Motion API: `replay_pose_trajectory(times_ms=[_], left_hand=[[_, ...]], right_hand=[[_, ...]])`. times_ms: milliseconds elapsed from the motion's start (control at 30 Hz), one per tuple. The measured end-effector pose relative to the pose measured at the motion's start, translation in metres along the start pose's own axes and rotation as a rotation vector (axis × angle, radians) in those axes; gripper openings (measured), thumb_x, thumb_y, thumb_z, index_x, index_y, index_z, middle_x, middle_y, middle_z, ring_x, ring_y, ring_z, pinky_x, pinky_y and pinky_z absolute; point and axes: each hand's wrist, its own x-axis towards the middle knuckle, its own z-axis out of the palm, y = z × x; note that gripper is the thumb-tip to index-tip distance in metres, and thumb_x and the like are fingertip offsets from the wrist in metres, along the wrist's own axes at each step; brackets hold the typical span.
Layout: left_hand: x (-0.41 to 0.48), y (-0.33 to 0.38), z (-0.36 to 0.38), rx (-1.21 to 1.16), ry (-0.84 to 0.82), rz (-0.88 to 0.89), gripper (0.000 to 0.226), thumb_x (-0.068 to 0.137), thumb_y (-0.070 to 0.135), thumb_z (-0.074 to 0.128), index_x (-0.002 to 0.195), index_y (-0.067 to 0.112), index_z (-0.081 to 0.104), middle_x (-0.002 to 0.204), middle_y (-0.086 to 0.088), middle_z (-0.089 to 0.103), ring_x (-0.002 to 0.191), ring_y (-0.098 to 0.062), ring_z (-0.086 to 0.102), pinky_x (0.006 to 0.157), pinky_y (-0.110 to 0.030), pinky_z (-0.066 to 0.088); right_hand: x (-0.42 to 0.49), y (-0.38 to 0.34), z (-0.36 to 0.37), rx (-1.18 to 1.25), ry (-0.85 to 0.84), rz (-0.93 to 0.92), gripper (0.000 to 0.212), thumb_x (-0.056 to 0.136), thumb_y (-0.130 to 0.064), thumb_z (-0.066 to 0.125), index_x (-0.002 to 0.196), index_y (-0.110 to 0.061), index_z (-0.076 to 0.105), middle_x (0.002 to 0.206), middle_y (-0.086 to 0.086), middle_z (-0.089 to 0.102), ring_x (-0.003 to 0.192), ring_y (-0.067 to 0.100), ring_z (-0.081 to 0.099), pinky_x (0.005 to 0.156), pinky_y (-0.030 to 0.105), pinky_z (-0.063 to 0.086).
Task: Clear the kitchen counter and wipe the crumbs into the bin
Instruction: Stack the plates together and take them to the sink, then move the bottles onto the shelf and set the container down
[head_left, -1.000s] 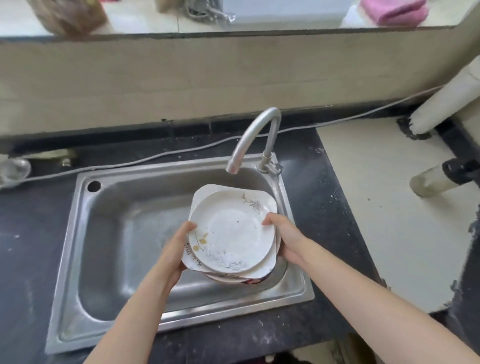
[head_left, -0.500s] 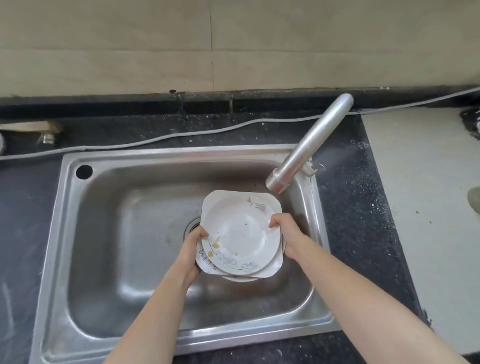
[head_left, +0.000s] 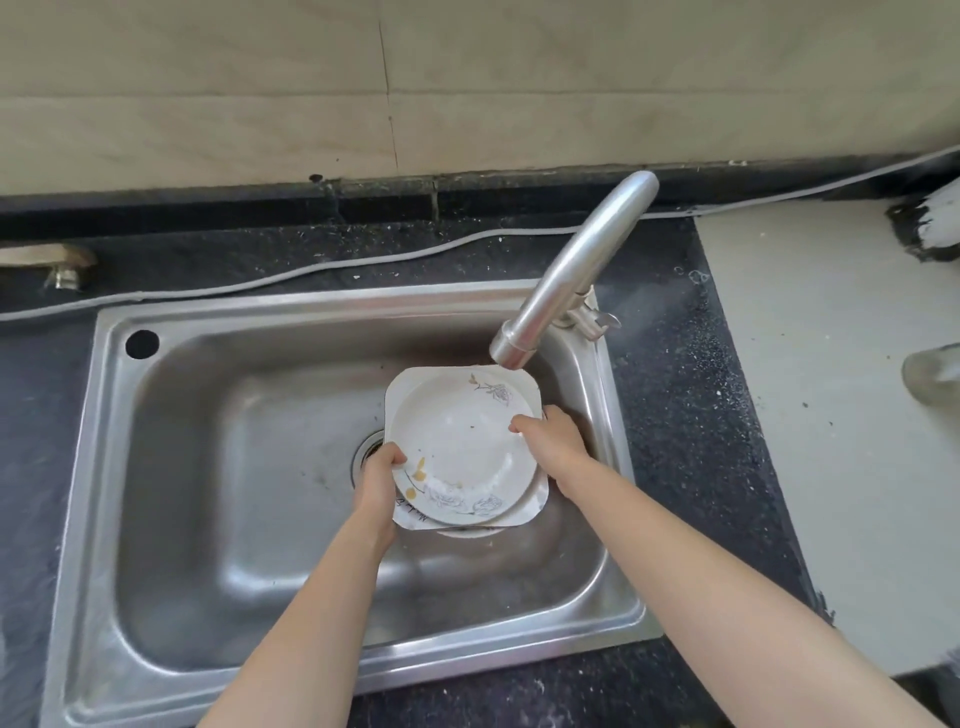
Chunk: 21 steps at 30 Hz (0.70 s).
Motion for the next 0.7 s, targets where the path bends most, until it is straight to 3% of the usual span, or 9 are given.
replay_pose_trajectory(times_ms=[67,100,167,233,300,367,500,633,700], left_hand=[[-0.012,0.0,0.009,0.112,0.165,0.127,0.029,0.076,0.02,0.05,0.101,0.01,0.057,0.097,-0.011,0.063,0.082,-0.028,0.057,0.074,-0.034,0.044],[-0.017,0.001,0.012,0.151,0.242,0.207,0.033,0.077,0.02,0.052,0.109,0.01,0.055,0.104,-0.009,0.062,0.086,-0.027,0.057,0.075,-0.034,0.044],[-0.029,-0.001,0.02,0.254,0.352,0.339,0.046,0.081,0.02,0.056,0.125,0.008,0.049,0.122,-0.012,0.056,0.106,-0.029,0.054,0.091,-0.04,0.044],[-0.049,-0.004,0.031,0.353,0.409,0.438,0.054,0.083,0.021,0.058,0.132,0.003,0.044,0.134,-0.016,0.048,0.123,-0.031,0.044,0.103,-0.042,0.036],[-0.068,-0.009,0.045,0.454,0.438,0.542,0.054,0.084,0.021,0.059,0.132,0.002,0.043,0.137,-0.016,0.043,0.128,-0.03,0.039,0.104,-0.04,0.031],[-0.095,-0.02,0.068,0.542,0.346,0.668,0.047,0.085,0.019,0.058,0.129,0.005,0.047,0.136,-0.012,0.045,0.127,-0.027,0.039,0.104,-0.039,0.031],[-0.146,-0.057,0.126,0.676,0.086,0.79,0.032,0.086,0.015,0.053,0.117,0.01,0.06,0.122,-0.009,0.059,0.116,-0.024,0.052,0.1,-0.034,0.038],[-0.201,-0.119,0.192,0.804,-0.103,0.892,0.029,0.087,0.018,0.054,0.114,0.014,0.064,0.119,-0.004,0.061,0.109,-0.022,0.055,0.095,-0.03,0.04],[-0.222,-0.155,0.22,0.871,-0.204,0.878,0.028,0.088,0.02,0.053,0.114,0.016,0.064,0.122,-0.004,0.061,0.107,-0.026,0.058,0.097,-0.036,0.044]], right_hand=[[-0.016,0.002,-0.003,-0.085,0.038,-0.073,0.05,0.08,-0.023,0.059,0.126,-0.008,0.048,0.122,0.007,0.058,0.108,0.028,0.056,0.086,0.034,0.046],[-0.023,0.003,-0.004,-0.115,0.042,-0.119,0.044,0.08,-0.022,0.059,0.121,-0.01,0.05,0.119,0.005,0.059,0.106,0.026,0.056,0.082,0.032,0.045],[-0.04,0.008,-0.009,-0.17,0.042,-0.22,0.028,0.081,-0.02,0.058,0.108,-0.016,0.052,0.108,0.0,0.06,0.101,0.023,0.058,0.074,0.029,0.042],[-0.062,0.018,-0.024,-0.2,0.042,-0.306,0.036,0.084,-0.021,0.058,0.119,-0.017,0.051,0.117,0.0,0.057,0.106,0.02,0.055,0.079,0.028,0.04],[-0.079,0.029,-0.039,-0.209,0.077,-0.354,0.051,0.086,-0.024,0.058,0.135,-0.016,0.043,0.134,0.001,0.049,0.12,0.02,0.049,0.093,0.028,0.038],[-0.101,0.045,-0.066,-0.207,0.141,-0.405,0.052,0.087,-0.023,0.057,0.136,-0.016,0.042,0.137,0.002,0.047,0.124,0.02,0.046,0.099,0.03,0.036],[-0.143,0.102,-0.129,-0.202,0.261,-0.439,0.047,0.088,-0.023,0.055,0.133,-0.018,0.044,0.134,-0.001,0.048,0.12,0.018,0.049,0.093,0.027,0.038],[-0.182,0.182,-0.202,-0.142,0.417,-0.359,0.047,0.087,-0.025,0.055,0.132,-0.018,0.045,0.134,0.0,0.05,0.118,0.017,0.05,0.089,0.025,0.039],[-0.199,0.224,-0.238,-0.11,0.471,-0.308,0.046,0.088,-0.025,0.056,0.131,-0.016,0.046,0.133,0.003,0.051,0.117,0.019,0.051,0.089,0.026,0.04]])
